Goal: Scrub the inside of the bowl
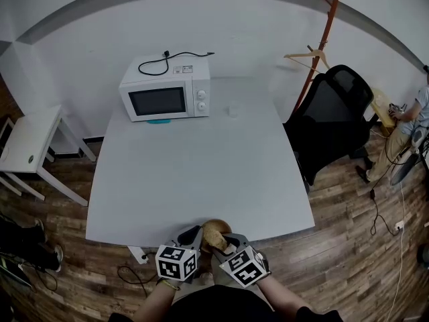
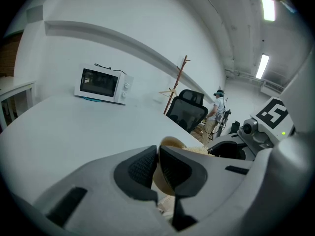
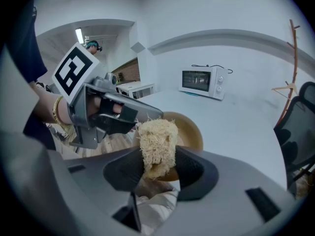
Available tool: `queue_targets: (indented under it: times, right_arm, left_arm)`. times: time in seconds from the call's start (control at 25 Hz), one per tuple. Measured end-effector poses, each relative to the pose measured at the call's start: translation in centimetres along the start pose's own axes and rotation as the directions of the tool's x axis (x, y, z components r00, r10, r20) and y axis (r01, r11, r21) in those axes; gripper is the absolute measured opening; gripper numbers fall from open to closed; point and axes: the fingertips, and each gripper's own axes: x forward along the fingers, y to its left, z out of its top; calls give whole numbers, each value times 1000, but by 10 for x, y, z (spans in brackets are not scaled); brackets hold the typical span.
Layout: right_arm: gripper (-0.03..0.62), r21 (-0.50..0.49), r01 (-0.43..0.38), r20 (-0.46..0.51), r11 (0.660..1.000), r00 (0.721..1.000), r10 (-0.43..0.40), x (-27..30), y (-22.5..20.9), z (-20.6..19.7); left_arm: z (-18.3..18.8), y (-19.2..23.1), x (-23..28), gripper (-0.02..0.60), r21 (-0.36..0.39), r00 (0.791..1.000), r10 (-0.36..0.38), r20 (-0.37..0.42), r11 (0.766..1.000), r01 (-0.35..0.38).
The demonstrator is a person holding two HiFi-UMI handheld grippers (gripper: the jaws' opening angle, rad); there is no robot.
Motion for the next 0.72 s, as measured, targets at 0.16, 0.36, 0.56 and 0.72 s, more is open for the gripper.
queue_targets:
  times: [0.16,0.36,0.56,0.72]
  right_arm:
    - [175,1,-16,-3,1000,1000,16,0,2,-1]
    - [176,25,5,-11,1000,1000,-5,-2,-6,-8]
    - [175,75,33,-16,997,999,-32,-3,-19,-17]
    - [176,92,45,-17,995,999,-44,-2,-27,-19]
  left_arm:
    - [3,4,3,32,1,1000,6,2,1000,-6]
    - [-2,8,5,32,-8,1000,3,-12,1000,-3]
    - [-6,7,13,32,-7,1000,-2,-31,1000,2]
    - [-7,8,20,32,-3,999,3,-43,1000,-3]
